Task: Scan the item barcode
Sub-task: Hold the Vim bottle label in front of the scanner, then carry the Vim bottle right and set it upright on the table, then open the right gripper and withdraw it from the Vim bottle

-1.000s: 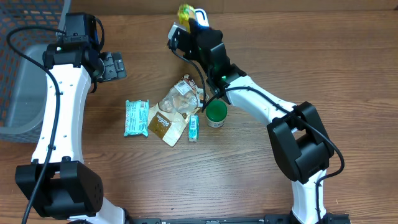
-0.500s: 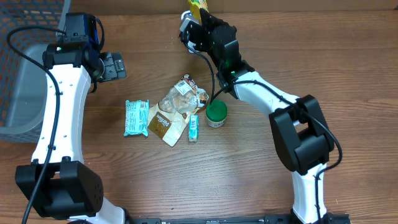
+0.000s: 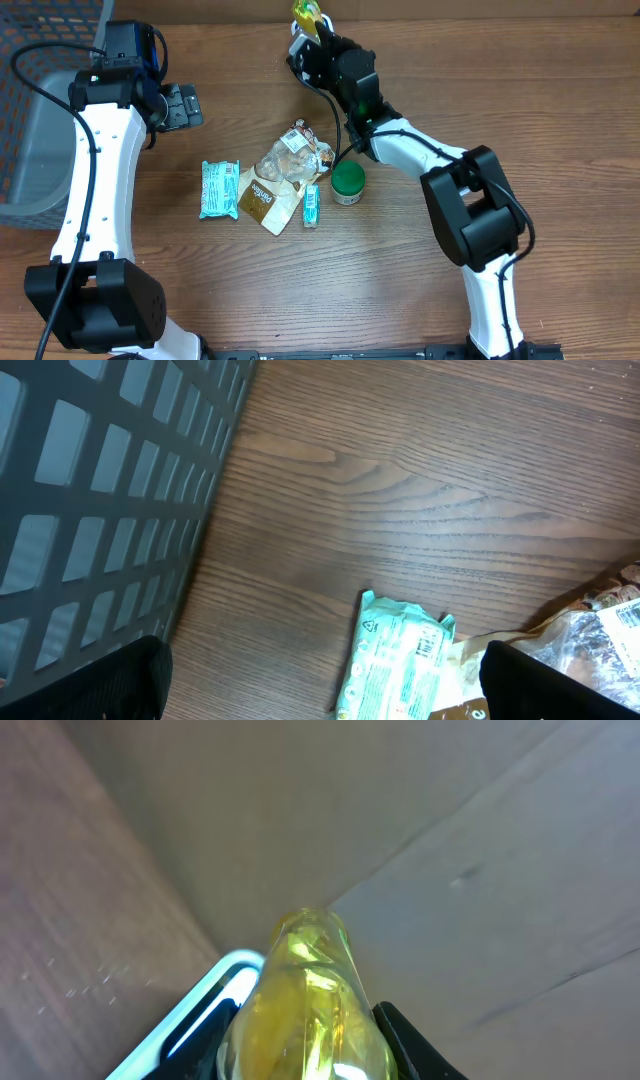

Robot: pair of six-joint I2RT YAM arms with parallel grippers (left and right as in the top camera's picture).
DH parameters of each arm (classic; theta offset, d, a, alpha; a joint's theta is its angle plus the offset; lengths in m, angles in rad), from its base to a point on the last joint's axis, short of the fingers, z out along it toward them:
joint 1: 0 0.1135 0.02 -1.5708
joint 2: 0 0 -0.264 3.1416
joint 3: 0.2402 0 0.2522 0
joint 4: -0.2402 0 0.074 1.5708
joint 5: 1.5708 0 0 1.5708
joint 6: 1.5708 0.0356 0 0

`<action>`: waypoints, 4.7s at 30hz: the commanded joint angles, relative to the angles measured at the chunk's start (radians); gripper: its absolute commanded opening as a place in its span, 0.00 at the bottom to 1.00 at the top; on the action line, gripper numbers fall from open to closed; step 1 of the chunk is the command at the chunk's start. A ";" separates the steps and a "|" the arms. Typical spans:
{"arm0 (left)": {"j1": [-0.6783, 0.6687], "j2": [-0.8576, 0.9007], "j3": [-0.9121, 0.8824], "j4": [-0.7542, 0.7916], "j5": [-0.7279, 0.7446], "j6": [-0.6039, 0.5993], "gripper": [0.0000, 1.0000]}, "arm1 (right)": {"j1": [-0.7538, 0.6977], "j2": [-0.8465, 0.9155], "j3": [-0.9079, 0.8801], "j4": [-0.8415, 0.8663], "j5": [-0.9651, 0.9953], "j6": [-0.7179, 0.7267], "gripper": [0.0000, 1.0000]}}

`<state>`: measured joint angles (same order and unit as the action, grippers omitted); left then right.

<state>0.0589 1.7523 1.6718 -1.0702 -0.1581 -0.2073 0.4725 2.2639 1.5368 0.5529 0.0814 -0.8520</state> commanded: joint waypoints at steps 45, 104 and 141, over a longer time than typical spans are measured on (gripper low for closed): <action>-0.007 -0.007 0.018 0.001 -0.006 0.002 1.00 | -0.550 -0.617 -0.181 -1.611 0.030 1.220 0.08; -0.007 -0.007 0.018 0.001 -0.006 0.002 1.00 | -0.417 -0.629 -0.227 -1.206 -0.327 0.978 0.98; -0.007 -0.007 0.018 0.001 -0.006 0.002 1.00 | -0.223 -0.629 -0.266 -1.521 0.039 1.168 0.37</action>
<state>0.0525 1.7523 1.6718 -1.0702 -0.1581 -0.2073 0.2493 1.6577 1.2770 -0.9596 -0.0124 0.3145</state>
